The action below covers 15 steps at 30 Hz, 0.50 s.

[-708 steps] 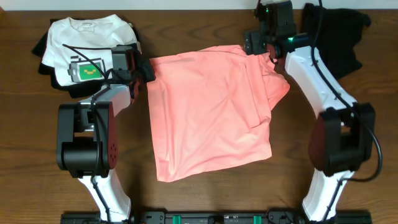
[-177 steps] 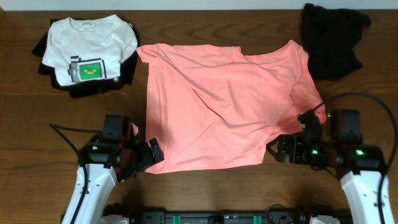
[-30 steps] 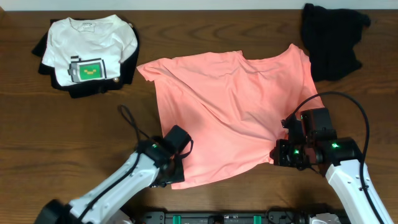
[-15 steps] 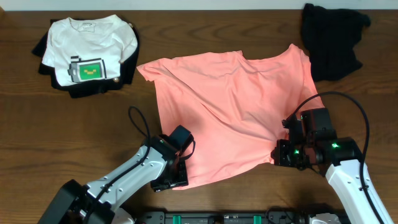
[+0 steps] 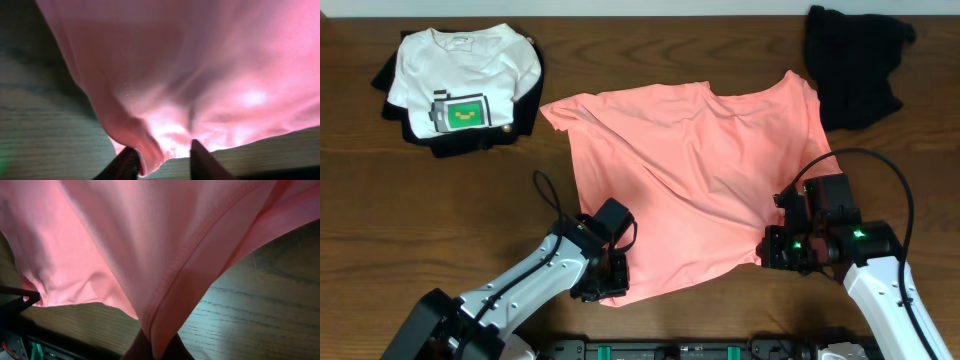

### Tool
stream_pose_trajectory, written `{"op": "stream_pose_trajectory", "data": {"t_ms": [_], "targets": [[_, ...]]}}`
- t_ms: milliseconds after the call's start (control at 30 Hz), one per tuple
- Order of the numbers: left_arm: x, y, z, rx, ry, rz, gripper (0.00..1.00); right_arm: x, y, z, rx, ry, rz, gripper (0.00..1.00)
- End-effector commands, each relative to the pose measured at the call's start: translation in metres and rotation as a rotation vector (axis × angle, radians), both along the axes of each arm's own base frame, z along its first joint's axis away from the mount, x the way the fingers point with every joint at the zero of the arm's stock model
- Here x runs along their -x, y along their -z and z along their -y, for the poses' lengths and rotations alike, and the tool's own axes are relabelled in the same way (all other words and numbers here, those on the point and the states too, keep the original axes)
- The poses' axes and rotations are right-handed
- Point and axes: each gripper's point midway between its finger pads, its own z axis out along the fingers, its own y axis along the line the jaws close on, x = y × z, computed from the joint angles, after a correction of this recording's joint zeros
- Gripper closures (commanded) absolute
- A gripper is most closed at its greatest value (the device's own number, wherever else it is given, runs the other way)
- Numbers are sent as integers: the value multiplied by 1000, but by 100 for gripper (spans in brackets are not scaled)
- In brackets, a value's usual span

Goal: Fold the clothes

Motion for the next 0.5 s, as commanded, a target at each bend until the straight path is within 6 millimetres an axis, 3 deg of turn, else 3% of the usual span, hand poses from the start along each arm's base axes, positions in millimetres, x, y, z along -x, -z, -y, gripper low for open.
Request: {"op": "stream_pose_trajectory", "data": {"t_ms": [0, 233, 467], "targets": [[8, 4, 3, 1, 34, -9, 69, -6, -7, 1, 2, -2, 29, 99], [17, 7, 6, -20, 96, 5, 69, -5, -7, 1, 1, 1, 27, 99], [25, 8, -12, -106, 100, -21, 69, -6, -7, 1, 1, 1, 28, 99]]}}
